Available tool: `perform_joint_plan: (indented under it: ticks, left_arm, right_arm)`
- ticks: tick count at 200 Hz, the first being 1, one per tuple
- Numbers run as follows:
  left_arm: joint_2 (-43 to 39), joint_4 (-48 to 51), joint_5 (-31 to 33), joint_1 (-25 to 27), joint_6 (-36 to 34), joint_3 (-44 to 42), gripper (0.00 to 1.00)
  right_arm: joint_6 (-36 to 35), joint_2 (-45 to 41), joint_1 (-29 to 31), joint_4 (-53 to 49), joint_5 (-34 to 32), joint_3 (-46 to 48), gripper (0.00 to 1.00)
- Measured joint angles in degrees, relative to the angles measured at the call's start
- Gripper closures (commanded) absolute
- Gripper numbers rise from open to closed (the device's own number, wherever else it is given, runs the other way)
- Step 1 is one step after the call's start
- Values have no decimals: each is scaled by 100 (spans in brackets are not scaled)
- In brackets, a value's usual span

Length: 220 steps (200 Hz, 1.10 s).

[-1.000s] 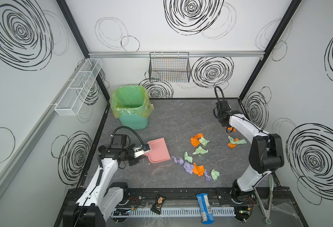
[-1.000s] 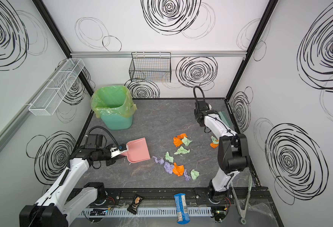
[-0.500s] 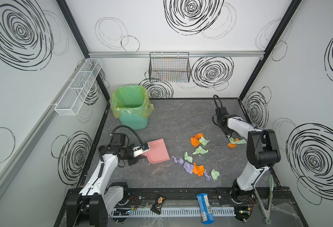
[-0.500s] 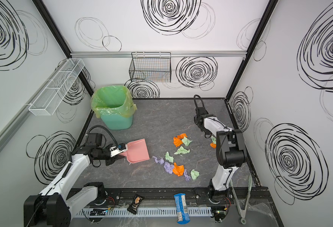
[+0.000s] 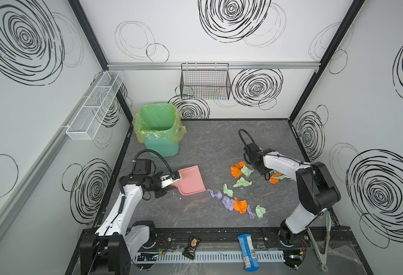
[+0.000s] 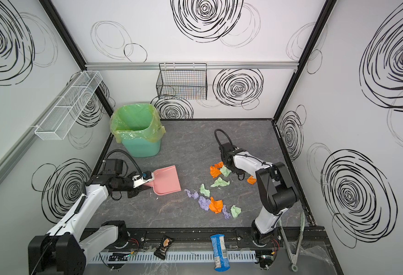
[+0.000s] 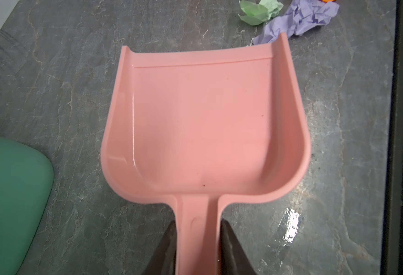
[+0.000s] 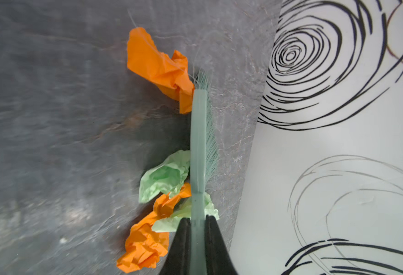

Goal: Sweep away the paper scraps from the table

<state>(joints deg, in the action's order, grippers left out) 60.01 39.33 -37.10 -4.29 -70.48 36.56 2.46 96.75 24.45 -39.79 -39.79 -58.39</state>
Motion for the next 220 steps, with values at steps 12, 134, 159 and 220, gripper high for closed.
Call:
perform_joint_plan:
  ticks: [12, 134, 159, 220]
  left_arm:
    - [0, 0, 2, 0, 0, 0, 100]
    - [0, 0, 50, 66, 153, 57, 100]
    - [0, -35, 50, 66, 153, 57, 100]
    - [63, -190, -39, 66, 146, -59, 100]
  right_arm:
    - [157, 0, 365, -98, -59, 37, 100]
    - [1613, 531, 1864, -1541, 55, -1615, 100]
    - [2406, 378, 1596, -2109, -4, -1891, 100]
    - [3790, -1290, 525, -2806, -192, -1237, 100]
